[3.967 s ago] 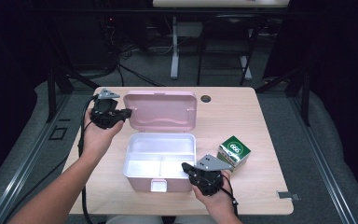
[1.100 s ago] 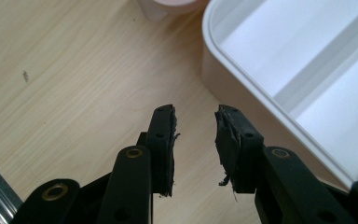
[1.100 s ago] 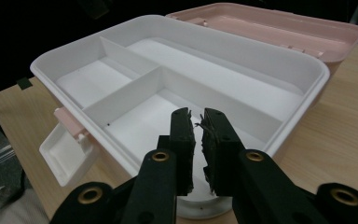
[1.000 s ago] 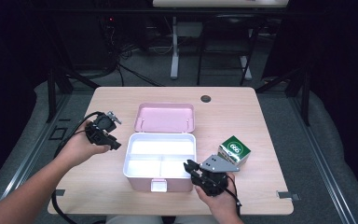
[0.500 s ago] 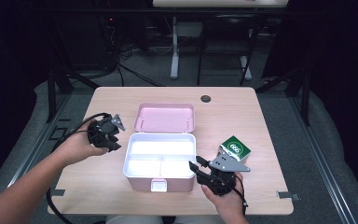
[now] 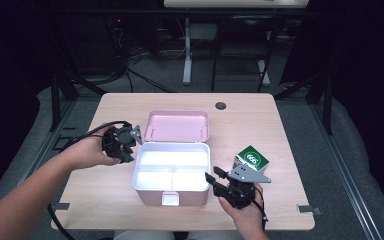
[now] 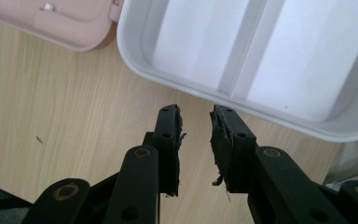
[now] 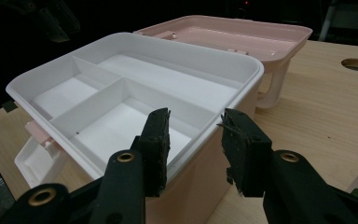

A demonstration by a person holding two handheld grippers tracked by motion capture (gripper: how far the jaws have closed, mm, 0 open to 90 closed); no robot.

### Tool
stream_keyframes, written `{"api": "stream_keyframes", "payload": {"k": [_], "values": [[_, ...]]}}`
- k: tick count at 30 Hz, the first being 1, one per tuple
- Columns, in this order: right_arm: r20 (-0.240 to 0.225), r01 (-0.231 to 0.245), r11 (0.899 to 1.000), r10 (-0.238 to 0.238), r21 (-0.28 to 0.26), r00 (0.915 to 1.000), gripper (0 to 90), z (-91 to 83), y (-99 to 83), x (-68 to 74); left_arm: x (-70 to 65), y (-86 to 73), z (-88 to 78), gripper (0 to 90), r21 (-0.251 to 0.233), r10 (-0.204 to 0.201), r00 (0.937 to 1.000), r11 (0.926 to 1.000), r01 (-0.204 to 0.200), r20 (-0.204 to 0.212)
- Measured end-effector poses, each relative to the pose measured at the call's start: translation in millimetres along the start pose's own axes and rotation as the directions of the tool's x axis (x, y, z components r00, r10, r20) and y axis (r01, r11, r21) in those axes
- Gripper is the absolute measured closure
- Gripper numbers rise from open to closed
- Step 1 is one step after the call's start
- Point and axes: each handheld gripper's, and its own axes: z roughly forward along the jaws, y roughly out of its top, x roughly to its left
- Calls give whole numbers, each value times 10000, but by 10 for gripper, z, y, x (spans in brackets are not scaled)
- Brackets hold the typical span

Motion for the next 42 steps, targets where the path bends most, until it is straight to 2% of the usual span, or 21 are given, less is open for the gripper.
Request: {"api": "stream_keyframes", "payload": {"k": [5,12,17,25,27,34,42], "values": [[28,-30,10000,30,24,10000,611,7,-8,-14,-68,184,-19,735,111,529,9986,9985,-529,11],[39,-134,9999,134,18,9999,604,-1,-22,-45,-174,460,13,735,130,1031,9947,9946,-1031,-29],[30,-175,9998,175,-66,9998,597,-20,-24,-64,-231,598,26,737,216,1353,9908,9906,-1352,-17],[181,-281,9994,285,-212,9994,598,-63,-19,-112,-303,744,94,738,262,1742,9847,9843,-1743,67],[214,-341,9992,346,-206,9992,598,-68,-18,-126,-314,775,119,738,354,1911,9815,9809,-1912,73],[226,-553,9983,557,-196,9982,598,-66,-28,-178,-339,863,221,747,534,2114,9772,9758,-2121,192],[302,-646,9977,653,-221,9974,598,-89,-40,-213,-396,990,327,766,689,2440,9690,9668,-2462,379]]}}
